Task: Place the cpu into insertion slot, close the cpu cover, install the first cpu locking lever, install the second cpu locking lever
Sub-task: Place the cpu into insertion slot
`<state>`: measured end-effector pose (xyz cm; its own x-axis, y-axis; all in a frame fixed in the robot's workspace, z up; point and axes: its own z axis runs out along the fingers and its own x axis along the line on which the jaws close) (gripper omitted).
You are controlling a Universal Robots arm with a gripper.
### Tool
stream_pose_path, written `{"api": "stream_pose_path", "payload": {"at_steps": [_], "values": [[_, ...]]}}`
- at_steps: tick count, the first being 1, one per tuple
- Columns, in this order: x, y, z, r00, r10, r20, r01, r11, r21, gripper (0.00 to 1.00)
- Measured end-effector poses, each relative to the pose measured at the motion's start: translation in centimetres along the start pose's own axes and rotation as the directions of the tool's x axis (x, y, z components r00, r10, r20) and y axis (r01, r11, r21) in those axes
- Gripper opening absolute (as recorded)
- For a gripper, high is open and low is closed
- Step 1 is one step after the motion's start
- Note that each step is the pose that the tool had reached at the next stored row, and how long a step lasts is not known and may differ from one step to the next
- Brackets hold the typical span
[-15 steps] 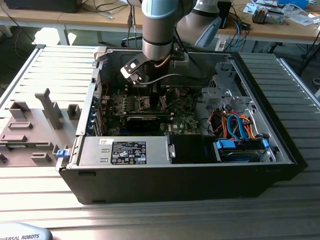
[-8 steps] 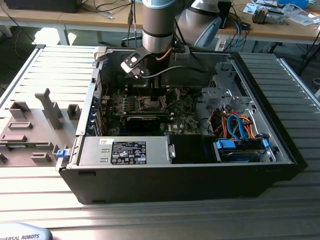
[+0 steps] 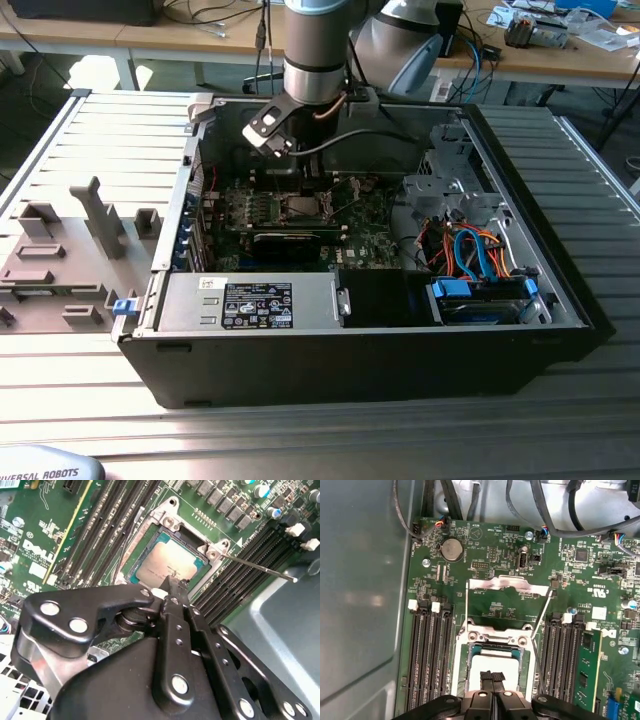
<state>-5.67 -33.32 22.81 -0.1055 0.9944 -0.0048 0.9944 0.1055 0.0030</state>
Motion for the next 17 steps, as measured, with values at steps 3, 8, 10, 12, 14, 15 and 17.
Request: {"api": "stream_pose_path", "payload": {"at_steps": [3,8,10,12,14,15,17], "values": [[0.00,0.00,-0.28,1.0000,0.000,0.0018,0.000,1.0000,0.0002,0.11],[0.00,0.00,-1.17,1.0000,0.000,0.0017,0.000,1.0000,0.0002,0.11],[-0.01,0.00,-1.73,1.0000,0.000,0.0018,0.000,1.0000,0.0003,0.11],[-0.01,0.01,-2.24,1.0000,0.000,0.0018,0.000,1.0000,0.0002,0.11],[-0.01,0.02,-2.77,1.0000,0.000,0.0017,0.000,1.0000,0.0002,0.11],[-0.01,0.02,-2.96,1.0000,0.000,0.0018,0.000,1.0000,0.0002,0.11],[-0.02,0.03,-3.67,1.0000,0.000,0.0018,0.000,1.0000,0.0003,0.11]]}}
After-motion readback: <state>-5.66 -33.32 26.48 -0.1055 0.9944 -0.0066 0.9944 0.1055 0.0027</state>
